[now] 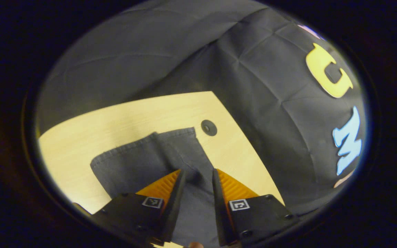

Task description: Grasp the waist and the cuffs of the jeans and fold them to make the two legs overlap; first hold the waist and fold one-third of the jeans toward the cuffs, then hold the cuffs and fold the remaining one-third in the same direction to finish folding.

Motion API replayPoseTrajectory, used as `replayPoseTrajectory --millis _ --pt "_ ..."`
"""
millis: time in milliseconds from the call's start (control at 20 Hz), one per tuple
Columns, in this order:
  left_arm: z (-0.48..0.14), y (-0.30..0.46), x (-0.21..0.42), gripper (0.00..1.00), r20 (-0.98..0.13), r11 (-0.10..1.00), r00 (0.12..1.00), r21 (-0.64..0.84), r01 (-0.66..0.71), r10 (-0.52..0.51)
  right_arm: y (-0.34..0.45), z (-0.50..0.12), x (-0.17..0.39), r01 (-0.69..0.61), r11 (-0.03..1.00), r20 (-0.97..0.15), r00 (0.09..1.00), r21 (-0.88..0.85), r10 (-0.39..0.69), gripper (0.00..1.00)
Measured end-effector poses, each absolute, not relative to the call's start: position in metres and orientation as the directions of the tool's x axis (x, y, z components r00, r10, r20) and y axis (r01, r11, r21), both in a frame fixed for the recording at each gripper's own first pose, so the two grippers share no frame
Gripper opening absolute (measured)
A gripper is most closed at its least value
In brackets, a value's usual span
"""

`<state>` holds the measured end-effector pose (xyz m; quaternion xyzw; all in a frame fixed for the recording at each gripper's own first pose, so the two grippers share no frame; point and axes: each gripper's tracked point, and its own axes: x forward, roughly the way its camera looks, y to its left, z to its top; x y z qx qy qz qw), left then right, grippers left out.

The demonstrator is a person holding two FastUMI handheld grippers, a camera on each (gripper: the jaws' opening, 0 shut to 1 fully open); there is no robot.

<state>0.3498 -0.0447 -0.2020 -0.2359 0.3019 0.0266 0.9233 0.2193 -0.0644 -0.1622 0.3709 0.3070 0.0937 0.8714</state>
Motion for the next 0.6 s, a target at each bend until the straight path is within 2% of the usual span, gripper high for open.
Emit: replayPoseTrajectory --millis 100,150,350,600 --pt "-0.179 -0.051 0.346 0.82 -0.526 0.921 0.845 -0.369 -0.125 -0.096 -0.09 -0.166 0.21 0.12 0.742 -0.479 0.828 0.66 0.292 0.91" --pt "-0.169 -0.053 0.34 0.92 -0.513 0.938 0.854 -0.332 -0.098 -0.092 -0.104 -0.17 0.203 0.173 0.743 -0.494 0.837 0.647 0.235 0.94" --pt "-0.136 -0.061 0.307 0.92 -0.47 0.976 0.878 -0.219 -0.016 -0.091 -0.141 -0.225 0.19 0.381 0.706 -0.587 0.807 0.596 0.06 0.94" --pt "-0.124 -0.049 0.274 0.94 -0.434 0.995 0.899 -0.092 0.023 -0.061 -0.146 -0.253 0.201 0.458 0.621 -0.634 0.769 0.636 0.081 0.95"
